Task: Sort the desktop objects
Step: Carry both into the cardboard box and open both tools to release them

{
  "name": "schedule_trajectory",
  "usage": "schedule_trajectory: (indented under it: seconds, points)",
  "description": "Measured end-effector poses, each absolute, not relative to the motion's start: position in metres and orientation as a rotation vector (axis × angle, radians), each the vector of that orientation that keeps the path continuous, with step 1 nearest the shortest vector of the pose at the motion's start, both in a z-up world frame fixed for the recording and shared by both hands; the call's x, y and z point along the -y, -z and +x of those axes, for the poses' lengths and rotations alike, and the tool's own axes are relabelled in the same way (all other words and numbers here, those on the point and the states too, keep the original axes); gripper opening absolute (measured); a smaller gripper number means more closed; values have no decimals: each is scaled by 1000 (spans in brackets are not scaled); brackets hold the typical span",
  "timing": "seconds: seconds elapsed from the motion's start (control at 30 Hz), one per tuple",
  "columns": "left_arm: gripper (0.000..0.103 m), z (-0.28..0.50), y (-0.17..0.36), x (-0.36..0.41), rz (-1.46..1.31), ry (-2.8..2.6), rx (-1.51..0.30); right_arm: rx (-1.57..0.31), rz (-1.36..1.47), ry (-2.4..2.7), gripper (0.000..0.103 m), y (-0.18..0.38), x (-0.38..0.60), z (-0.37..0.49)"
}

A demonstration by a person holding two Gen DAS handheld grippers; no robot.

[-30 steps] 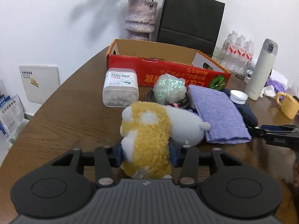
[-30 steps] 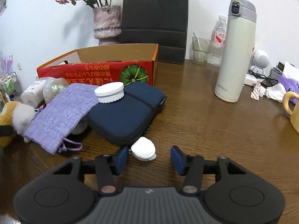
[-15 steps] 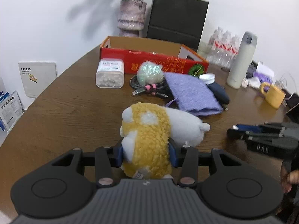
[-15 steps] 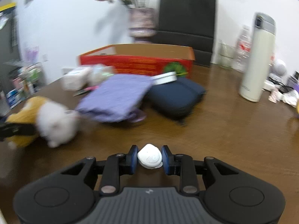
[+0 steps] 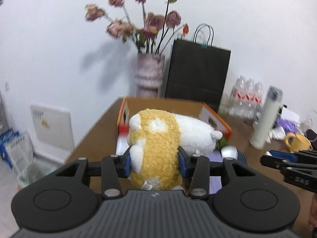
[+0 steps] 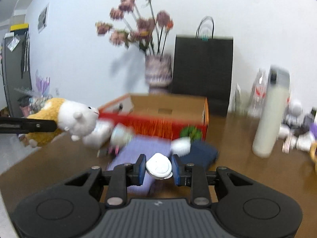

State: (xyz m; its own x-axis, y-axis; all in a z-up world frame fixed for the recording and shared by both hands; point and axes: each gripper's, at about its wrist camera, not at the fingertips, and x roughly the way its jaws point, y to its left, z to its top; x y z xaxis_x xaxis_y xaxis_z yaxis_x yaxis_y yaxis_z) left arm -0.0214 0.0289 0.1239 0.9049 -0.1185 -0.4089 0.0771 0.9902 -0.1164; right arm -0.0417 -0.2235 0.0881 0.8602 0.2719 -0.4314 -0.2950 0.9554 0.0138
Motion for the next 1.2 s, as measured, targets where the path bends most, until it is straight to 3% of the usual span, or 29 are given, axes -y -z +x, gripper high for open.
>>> schedule_trajectory:
  seconds: [0.13,0.27,0.47,0.6,0.8,0.9,0.97,1.0,1.03,1.13,1.2]
  points:
    - [45,58,-141,-19,-39,39,-426,-410,-21,-302,26,-120,220,17]
    - [45,169,-139,-7,-16,19,-545,-471,10,-263,26,-143,223,116]
    - [45,302,-108,0,18,-17,-731,-668,6,-258,26,-130,214,276]
    - [47,332,-92,2,43,25,-784,-777,-62,-210,26,-97,201,350]
    - [49,347,-62,2,138,-64,-827,-877,-250,-171,27,-45,170,389]
    - [56,348,-58,-1,112,-83,-837,-909,-282,-154,26,-33,164,400]
    - [61,345,-62,0,114,-80,-837,-914,-297,-148,34,-28,161,403]
    - [62,341,-66,0,111,-79,-832,-917,-304,-142,50,-27,160,402]
    - [67,337,-72,0,102,-80,-823,-911,-307,-135,58,-28,160,400]
    - [78,324,-99,-5,61,-57,-793,-864,-286,-144,58,-42,166,385]
    - [79,313,-118,-10,31,-45,-802,-861,-254,-157,66,-60,169,374]
